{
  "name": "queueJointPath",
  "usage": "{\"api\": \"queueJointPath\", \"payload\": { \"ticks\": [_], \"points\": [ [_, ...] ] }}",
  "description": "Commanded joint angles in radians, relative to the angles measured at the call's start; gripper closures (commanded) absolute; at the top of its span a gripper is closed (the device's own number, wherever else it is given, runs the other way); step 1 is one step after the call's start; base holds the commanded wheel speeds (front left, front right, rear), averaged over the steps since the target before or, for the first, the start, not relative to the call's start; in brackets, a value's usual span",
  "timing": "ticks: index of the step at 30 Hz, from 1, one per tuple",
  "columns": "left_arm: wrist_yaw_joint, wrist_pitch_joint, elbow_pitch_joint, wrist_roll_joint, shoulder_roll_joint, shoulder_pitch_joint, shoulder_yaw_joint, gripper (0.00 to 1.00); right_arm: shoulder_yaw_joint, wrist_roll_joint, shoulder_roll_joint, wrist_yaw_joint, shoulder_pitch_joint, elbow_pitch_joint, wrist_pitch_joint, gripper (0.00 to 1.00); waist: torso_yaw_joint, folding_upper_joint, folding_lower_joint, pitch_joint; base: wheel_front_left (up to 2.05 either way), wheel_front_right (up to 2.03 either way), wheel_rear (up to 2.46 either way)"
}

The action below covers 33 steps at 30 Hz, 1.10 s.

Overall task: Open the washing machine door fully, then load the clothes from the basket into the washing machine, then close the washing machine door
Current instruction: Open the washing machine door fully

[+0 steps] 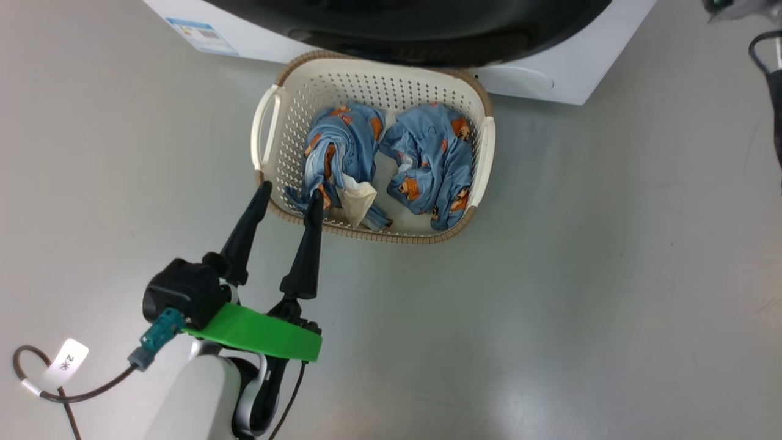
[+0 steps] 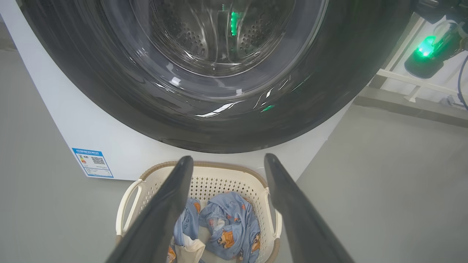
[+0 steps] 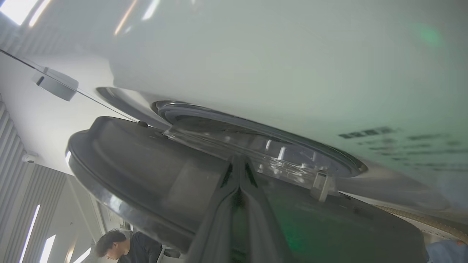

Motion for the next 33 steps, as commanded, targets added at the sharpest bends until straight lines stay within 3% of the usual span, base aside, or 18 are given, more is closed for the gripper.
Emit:
{"api": "queueJointPath", "payload": {
  "ticks": [1,33],
  "points": [
    [-0.003,-0.006,-0.020,0.000,0.018,-0.006,0.029,0.00,0.019,-0.012,0.032,0.002,0.030,-0.043,0.016,1.00,-0.003,-0.0001,0.0000,-0.017,0.00,0.00,0.00],
    [-0.003,-0.006,0.003,0.060,0.018,0.160,0.112,0.00,0.098,-0.001,0.128,0.002,0.430,-0.163,0.112,1.00,0.019,-0.0001,0.0000,-0.296,0.00,0.00,0.00]
  ]
}}
